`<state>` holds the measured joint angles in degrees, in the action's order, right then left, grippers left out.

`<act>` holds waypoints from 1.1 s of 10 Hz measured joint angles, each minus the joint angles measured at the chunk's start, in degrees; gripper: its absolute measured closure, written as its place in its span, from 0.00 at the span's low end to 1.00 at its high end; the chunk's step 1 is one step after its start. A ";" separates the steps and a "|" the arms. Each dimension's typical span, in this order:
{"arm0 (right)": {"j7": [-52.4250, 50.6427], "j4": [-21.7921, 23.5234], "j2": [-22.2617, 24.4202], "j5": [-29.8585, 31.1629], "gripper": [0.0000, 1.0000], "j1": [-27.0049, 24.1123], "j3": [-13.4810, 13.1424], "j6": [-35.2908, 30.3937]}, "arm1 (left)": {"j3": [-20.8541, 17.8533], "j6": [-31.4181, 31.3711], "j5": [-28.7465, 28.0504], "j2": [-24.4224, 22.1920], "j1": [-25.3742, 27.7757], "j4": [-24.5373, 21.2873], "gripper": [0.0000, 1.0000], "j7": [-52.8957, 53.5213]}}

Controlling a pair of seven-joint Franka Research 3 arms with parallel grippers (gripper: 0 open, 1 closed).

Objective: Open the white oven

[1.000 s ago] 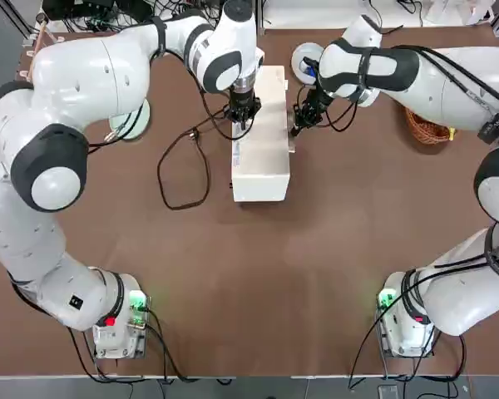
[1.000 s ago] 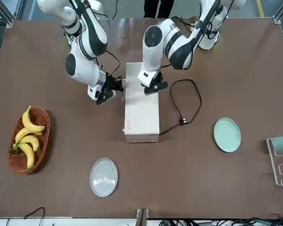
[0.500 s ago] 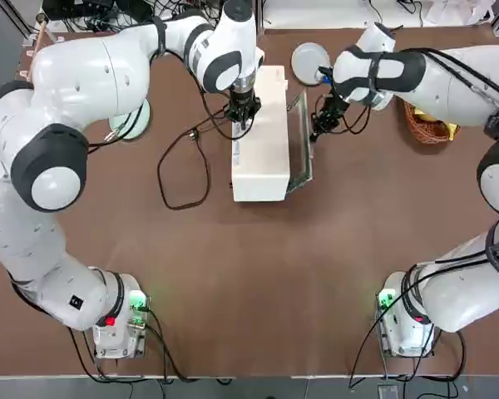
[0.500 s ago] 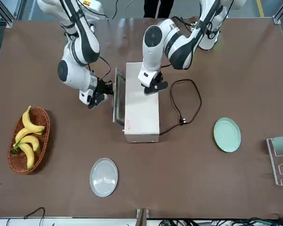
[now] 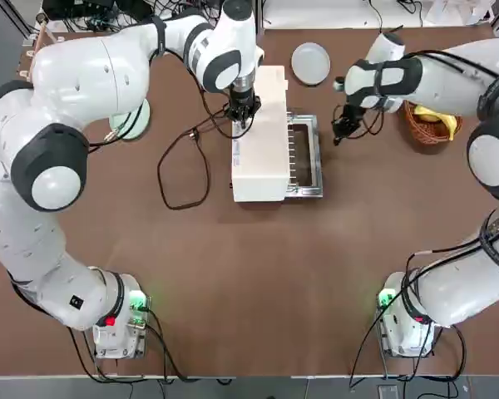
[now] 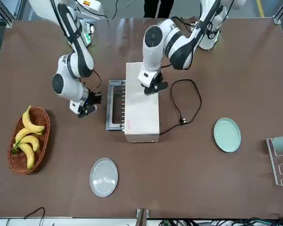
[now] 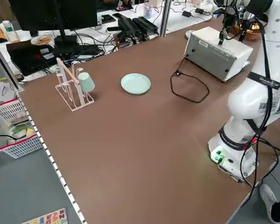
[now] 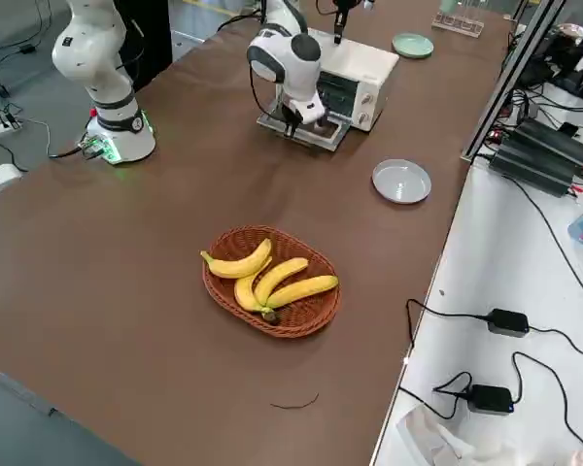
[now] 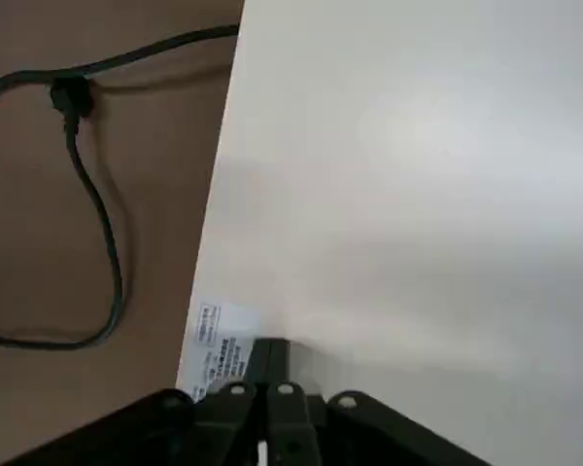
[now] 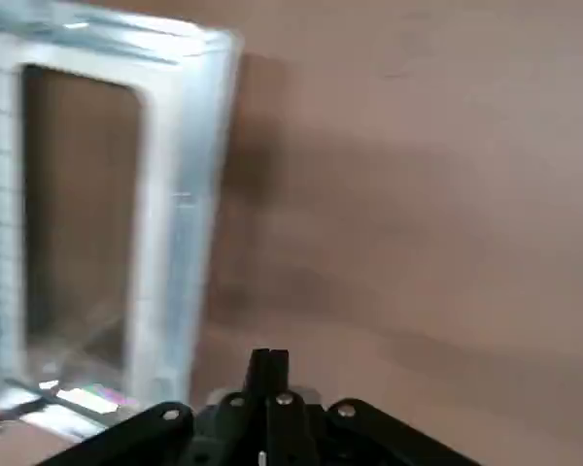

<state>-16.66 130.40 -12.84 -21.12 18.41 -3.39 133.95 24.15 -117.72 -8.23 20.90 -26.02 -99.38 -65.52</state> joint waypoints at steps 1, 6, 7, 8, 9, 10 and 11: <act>-2.19 0.00 -0.01 4.64 0.97 -4.31 -0.04 -0.30 | -0.09 -0.30 0.00 -0.13 0.32 0.38 0.99 0.00; -8.69 -8.15 0.65 21.63 0.53 -22.30 -0.25 -2.30 | -0.30 13.89 0.84 -4.68 5.94 11.10 0.59 1.47; -7.29 -12.80 0.92 21.73 0.40 -22.59 -0.25 -6.98 | -0.36 17.74 0.96 -5.43 8.60 13.60 0.45 4.12; -3.30 -18.55 1.27 21.77 0.24 -22.58 -0.13 -13.20 | -0.47 19.68 1.05 -6.30 11.88 14.95 0.30 7.10; 1.63 -24.85 1.70 21.78 0.11 -22.55 0.10 -20.22 | -0.53 21.16 1.14 -7.32 15.34 15.41 0.16 10.43; 5.66 -30.74 2.16 21.75 0.00 -22.50 0.44 -26.63 | -0.52 23.04 1.21 -8.49 18.88 15.50 0.03 14.97; 8.84 -35.51 2.68 21.70 0.00 -22.32 0.82 -31.43 | -0.53 25.09 1.23 -9.85 22.56 15.56 0.00 20.75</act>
<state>-7.82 94.89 -10.16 0.58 -3.92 -2.56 102.51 23.62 -92.63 -7.00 11.05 -3.46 -83.82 -44.77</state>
